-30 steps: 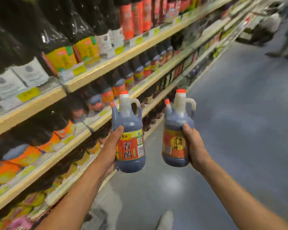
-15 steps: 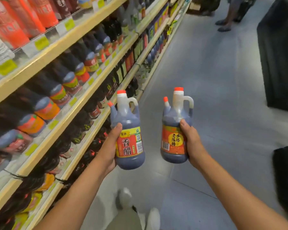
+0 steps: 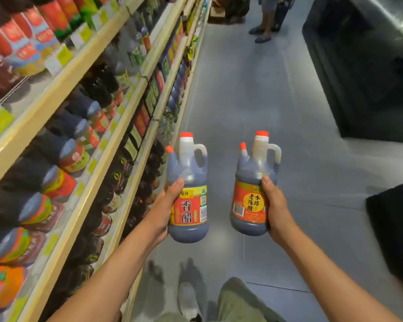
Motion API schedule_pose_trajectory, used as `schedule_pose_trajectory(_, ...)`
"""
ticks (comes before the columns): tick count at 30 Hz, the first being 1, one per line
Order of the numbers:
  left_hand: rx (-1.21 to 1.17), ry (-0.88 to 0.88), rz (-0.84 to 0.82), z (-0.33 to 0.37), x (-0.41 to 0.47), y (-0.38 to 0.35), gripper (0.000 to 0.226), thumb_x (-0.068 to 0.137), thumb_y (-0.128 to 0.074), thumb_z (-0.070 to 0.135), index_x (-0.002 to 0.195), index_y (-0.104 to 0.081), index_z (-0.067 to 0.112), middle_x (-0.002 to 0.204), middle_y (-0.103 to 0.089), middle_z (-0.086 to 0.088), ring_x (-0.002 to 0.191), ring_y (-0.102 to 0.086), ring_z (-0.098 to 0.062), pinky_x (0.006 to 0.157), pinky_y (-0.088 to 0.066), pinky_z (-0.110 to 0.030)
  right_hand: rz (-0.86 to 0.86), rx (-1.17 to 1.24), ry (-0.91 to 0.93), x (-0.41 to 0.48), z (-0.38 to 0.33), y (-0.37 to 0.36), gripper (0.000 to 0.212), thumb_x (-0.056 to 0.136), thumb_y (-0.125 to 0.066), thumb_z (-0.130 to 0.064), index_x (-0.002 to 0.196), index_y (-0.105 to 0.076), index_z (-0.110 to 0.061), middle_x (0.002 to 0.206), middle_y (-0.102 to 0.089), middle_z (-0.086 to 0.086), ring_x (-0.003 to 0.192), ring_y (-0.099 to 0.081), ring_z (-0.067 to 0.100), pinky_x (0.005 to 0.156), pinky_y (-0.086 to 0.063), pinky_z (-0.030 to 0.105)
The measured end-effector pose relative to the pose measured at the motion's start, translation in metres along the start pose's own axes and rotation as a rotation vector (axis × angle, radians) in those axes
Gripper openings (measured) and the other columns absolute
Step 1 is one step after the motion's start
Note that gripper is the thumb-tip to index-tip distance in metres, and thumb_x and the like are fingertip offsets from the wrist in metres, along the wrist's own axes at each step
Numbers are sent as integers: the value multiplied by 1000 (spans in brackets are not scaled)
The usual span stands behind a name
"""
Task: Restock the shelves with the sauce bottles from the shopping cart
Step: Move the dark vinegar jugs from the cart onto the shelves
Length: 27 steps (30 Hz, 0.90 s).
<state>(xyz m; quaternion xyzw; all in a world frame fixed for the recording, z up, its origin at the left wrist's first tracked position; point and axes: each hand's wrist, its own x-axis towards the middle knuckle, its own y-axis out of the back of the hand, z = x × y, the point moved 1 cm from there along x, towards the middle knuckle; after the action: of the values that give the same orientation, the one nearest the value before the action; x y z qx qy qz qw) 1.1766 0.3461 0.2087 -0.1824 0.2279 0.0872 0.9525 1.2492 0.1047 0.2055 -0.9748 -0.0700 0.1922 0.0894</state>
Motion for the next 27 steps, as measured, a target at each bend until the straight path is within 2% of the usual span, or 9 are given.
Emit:
schedule_pose_trajectory(4, 21, 12, -30, 34, 68, -14, 91, 65, -75, 65, 140, -55, 17, 112, -75, -14, 95, -74, -26, 76, -60, -38, 39, 18, 7, 61, -27, 3, 76, 73, -66, -60, 126, -59, -6, 98, -75, 15, 85, -74, 28, 74, -61, 38)
schedule_pose_trajectory(9, 44, 2, -58, 75, 160, -40, 114, 45, -86, 75, 139, -56, 19, 119, -72, -17, 101, -72, -28, 83, -58, -41, 72, -30, 40, 152, -64, 16, 87, 53, -76, -74, 115, -65, -14, 102, -75, 19, 86, -74, 29, 77, -61, 41)
schedule_pose_trajectory(11, 29, -6, -64, 91, 196, -52, 113, 45, -86, 75, 139, -56, 19, 121, -71, -18, 102, -72, -29, 83, -59, -40, 67, -42, 49, 190, -83, 22, 100, 42, -78, -82, 114, -65, -15, 99, -76, 16, 86, -74, 29, 76, -61, 39)
schedule_pose_trajectory(14, 11, -6, -49, 113, 246, -65, 111, 48, -85, 76, 139, -55, 19, 122, -70, -18, 104, -71, -30, 88, -57, -44, 39, -56, 46, 244, -113, 28, 102, 40, -78, -84, 115, -65, -15, 102, -75, 18, 91, -73, 33, 84, -59, 46)
schedule_pose_trajectory(18, -14, -17, 3, 140, 305, -76, 94, 63, -78, 70, 139, -56, 18, 126, -69, -20, 107, -70, -32, 98, -53, -49, 13, -81, 65, 310, -147, 31, 101, 47, -78, -82, 122, -64, -17, 107, -73, 20, 97, -71, 37, 90, -57, 52)
schedule_pose_trajectory(21, -39, -27, 21, 164, 353, -79, 85, 68, -72, 66, 137, -58, 19, 125, -70, -18, 110, -69, -33, 99, -53, -49, -7, -97, 67, 360, -173, 26, 99, 50, -75, -84, 125, -62, -20, 111, -73, 18, 100, -71, 36, 90, -56, 50)
schedule_pose_trajectory(23, -33, -34, 24, 184, 389, -79, 89, 67, -76, 69, 138, -57, 19, 124, -70, -17, 111, -69, -33, 97, -54, -47, -9, -105, 69, 398, -187, 20, 98, 51, -75, -84, 125, -62, -21, 111, -73, 18, 99, -71, 35, 89, -56, 49)
schedule_pose_trajectory(27, -31, -58, 18, 225, 465, -71, 69, 84, -65, 61, 137, -56, 18, 120, -72, -15, 104, -72, -29, 85, -60, -39, 26, -102, 73, 474, -208, 4, 99, 48, -75, -84, 123, -63, -20, 108, -74, 17, 97, -72, 36, 91, -56, 54)
